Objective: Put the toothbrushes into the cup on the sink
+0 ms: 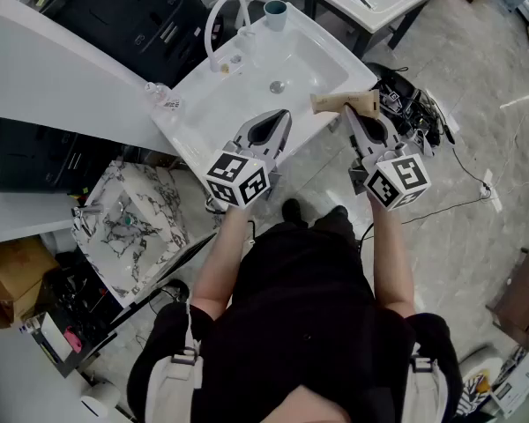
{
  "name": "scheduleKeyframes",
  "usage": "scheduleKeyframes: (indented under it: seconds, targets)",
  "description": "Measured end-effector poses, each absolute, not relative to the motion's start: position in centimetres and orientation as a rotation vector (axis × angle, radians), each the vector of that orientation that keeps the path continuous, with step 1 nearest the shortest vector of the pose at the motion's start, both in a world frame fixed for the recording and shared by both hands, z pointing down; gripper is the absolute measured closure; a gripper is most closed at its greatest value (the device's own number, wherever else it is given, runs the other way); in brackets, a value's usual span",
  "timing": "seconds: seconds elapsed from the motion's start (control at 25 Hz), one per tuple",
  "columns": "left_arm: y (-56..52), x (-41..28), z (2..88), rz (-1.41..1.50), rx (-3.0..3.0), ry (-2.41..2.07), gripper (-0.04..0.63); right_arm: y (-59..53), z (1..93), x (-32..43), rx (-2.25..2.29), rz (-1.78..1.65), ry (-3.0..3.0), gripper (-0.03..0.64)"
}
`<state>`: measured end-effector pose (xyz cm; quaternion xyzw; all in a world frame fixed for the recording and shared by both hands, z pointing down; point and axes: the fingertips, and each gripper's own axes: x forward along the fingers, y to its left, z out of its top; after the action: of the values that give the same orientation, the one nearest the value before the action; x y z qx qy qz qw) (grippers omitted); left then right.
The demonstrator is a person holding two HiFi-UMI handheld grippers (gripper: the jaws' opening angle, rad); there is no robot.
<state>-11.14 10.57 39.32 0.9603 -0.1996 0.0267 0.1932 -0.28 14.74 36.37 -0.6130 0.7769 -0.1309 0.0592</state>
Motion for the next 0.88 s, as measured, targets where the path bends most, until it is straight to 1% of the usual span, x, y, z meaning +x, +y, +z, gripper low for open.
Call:
scheduleKeyframes:
  seconds: [0.88]
  targets:
    - [9.9,-10.6,39.1,0.072,2.698,-0.513,0.586,13.9,37.6,-0.2,-1.912,-0.458,2.314,0.558]
